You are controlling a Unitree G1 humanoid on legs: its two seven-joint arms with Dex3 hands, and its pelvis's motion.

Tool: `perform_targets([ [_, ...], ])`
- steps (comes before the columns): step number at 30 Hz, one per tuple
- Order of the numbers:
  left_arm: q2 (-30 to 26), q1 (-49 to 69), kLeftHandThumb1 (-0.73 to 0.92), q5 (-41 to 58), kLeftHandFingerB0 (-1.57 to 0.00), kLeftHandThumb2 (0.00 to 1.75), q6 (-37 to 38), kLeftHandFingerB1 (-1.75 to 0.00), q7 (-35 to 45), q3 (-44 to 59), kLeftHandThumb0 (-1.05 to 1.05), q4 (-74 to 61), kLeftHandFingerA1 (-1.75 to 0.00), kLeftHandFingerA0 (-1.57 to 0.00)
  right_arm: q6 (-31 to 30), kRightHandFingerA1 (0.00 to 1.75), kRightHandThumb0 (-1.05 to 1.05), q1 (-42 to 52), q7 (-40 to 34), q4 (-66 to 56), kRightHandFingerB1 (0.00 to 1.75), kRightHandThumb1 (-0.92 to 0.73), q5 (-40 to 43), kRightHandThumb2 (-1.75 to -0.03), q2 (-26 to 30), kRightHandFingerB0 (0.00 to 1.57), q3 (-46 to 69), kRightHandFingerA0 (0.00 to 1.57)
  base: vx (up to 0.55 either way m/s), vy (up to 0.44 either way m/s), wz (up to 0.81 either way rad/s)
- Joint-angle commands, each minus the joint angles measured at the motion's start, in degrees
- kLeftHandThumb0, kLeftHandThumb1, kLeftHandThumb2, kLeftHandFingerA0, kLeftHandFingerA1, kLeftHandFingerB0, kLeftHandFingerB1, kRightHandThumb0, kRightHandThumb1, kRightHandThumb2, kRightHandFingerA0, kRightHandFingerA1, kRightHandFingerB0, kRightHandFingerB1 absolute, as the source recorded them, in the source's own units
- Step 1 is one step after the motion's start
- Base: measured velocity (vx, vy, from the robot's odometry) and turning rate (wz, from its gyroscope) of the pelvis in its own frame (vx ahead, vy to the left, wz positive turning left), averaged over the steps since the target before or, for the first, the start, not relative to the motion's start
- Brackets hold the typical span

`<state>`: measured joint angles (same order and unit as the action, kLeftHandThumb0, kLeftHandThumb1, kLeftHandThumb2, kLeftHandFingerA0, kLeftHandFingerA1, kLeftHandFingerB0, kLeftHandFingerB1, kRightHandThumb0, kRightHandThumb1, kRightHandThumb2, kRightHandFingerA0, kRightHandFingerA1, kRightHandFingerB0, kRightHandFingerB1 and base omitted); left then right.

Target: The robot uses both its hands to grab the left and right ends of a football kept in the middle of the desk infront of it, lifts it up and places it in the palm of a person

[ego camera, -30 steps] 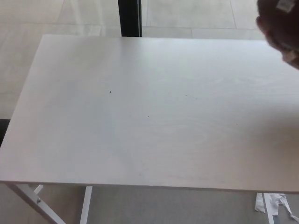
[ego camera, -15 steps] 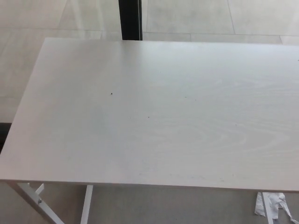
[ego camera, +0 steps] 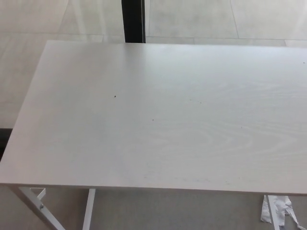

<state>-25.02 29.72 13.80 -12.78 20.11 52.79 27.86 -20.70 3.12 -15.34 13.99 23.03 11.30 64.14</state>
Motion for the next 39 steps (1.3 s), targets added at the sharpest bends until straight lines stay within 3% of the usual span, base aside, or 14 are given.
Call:
perform_targets([
  [1, -2.2, -1.7, 0.75, -2.0, -0.26, 0.64, 3.9, -0.45, 0.8, -6.1, -0.58, 7.7, -0.66, -0.24, -2.0, 0.79, -0.57, -8.0, -7.2, 13.2, 0.54, -0.62, 4.0, -0.87, 6.6, 0.14, 2.6, 0.26, 0.0, 0.0, 0.0],
  [4, -4.2, -3.0, 0.74, 2.2, -0.21, 0.61, 7.1, -0.44, 3.6, -3.2, -0.64, 15.8, -0.7, -0.27, 5.9, 0.85, -0.51, -1.5, 3.9, 15.6, 0.34, -0.76, -0.1, -0.62, 7.0, 0.09, -2.9, 0.11, 0.0, 0.0, 0.0],
  [7, -6.3, -5.1, 0.57, 2.8, -0.18, 0.89, 9.8, -0.5, 2.3, -2.1, -0.67, 25.7, -0.67, -0.32, 11.2, 0.66, -0.62, 3.7, 10.5, 22.3, 0.45, -0.56, -4.0, -0.87, 10.8, 0.14, -8.5, 0.22, 0.0, 0.0, 0.0],
  [8, -6.8, -5.5, 0.7, 3.0, -0.25, 0.61, 9.5, -0.43, 1.2, -1.9, -0.64, 27.4, -0.69, -0.39, 10.4, 0.72, -0.61, 4.4, 11.4, 21.4, 0.45, -0.55, -3.6, -0.88, 10.9, 0.14, -9.3, 0.29, 0.0, 0.0, 0.0],
  [9, -7.5, -5.9, 0.69, 2.7, -0.23, 0.61, 10.2, -0.42, 1.3, -2.3, -0.62, 29.4, -0.69, -0.39, 11.0, 0.73, -0.58, 5.3, 11.9, 20.7, 0.34, -0.68, -4.1, -0.61, 10.9, 0.24, -10.5, 0.3, 0.0, 0.0, 0.0],
  [16, -8.4, -6.9, 0.65, 1.6, -0.28, 0.6, 13.2, -0.44, 1.3, -5.2, -0.62, 32.5, -0.71, -0.43, 17.3, 0.53, -0.57, 9.0, 16.0, 20.8, 0.29, -0.67, -7.6, -0.6, 13.6, 0.22, -19.2, 0.34, 0.0, 0.0, 0.0],
  [21, -9.0, -8.1, 0.63, 6.1, -0.08, 0.97, 14.0, -0.47, 8.7, -2.9, -0.78, 34.5, -0.67, -0.33, 18.8, 0.56, -0.75, 8.9, 17.8, 26.1, 0.43, -0.58, -6.1, -0.92, 16.0, 0.08, -20.3, 0.17, 0.0, 0.0, 0.0],
  [22, -9.1, -9.0, 0.8, 6.9, -0.13, 0.64, 14.2, -0.36, 9.3, -2.5, -0.77, 35.6, -0.68, -0.37, 18.0, 0.52, -0.75, 8.9, 19.0, 26.6, 0.31, -0.75, -4.9, -0.63, 16.3, 0.13, -20.1, 0.18, 0.0, 0.0, 0.0],
  [23, -9.1, -9.6, 0.64, 7.0, -0.08, 0.98, 14.8, -0.46, 9.4, -2.6, -0.8, 36.3, -0.68, -0.34, 18.4, 0.53, -0.77, 8.6, 19.7, 27.5, 0.31, -0.75, -4.9, -0.63, 16.7, 0.13, -20.5, 0.17, 0.0, 0.0, 0.0],
  [26, -9.1, -10.1, 0.8, 6.9, -0.13, 0.64, 14.9, -0.35, 10.5, -3.6, -0.74, 36.3, -0.64, -0.27, 18.4, 0.61, -0.78, 7.8, 20.9, 29.0, 0.43, -0.6, -4.6, -0.96, 17.9, 0.09, -21.5, 0.23, 0.0, 0.0, 0.0],
  [28, -9.2, -10.1, 0.62, 6.6, -0.1, 0.95, 13.9, -0.47, 11.0, -4.7, -0.75, 35.9, -0.66, -0.29, 17.7, 0.63, -0.78, 7.6, 21.9, 29.4, 0.3, -0.76, -5.3, -0.63, 19.1, 0.18, -23.2, 0.31, 0.0, 0.0, 0.0],
  [34, -10.2, -10.5, 0.62, 6.1, -0.07, 0.92, 14.8, -0.46, 12.4, -8.4, -0.77, 34.3, -0.64, -0.21, 20.6, 0.6, -0.76, 8.0, 23.7, 30.0, 0.3, -0.76, -5.4, -0.63, 19.6, 0.16, -25.6, 0.33, 0.0, 0.0, 0.0],
  [35, -10.3, -10.6, 0.46, 7.6, 0.0, 1.06, 14.0, -0.52, 13.5, -7.5, -0.39, 34.2, -0.56, -0.07, 20.5, 0.61, -0.8, 8.5, 23.3, 29.6, 0.44, -0.62, -5.4, -0.97, 19.4, 0.09, -25.7, 0.24, 0.0, 0.0, 0.0],
  [39, -9.7, -9.1, 0.81, 9.2, -0.06, 0.65, 13.5, -0.33, 14.7, -6.5, -0.77, 31.2, -0.67, -0.17, 21.7, 0.6, -0.79, 8.0, 23.1, 31.8, 0.42, -0.63, -5.0, -0.99, 19.4, 0.05, -25.4, 0.21, 0.0, 0.0, 0.0],
])
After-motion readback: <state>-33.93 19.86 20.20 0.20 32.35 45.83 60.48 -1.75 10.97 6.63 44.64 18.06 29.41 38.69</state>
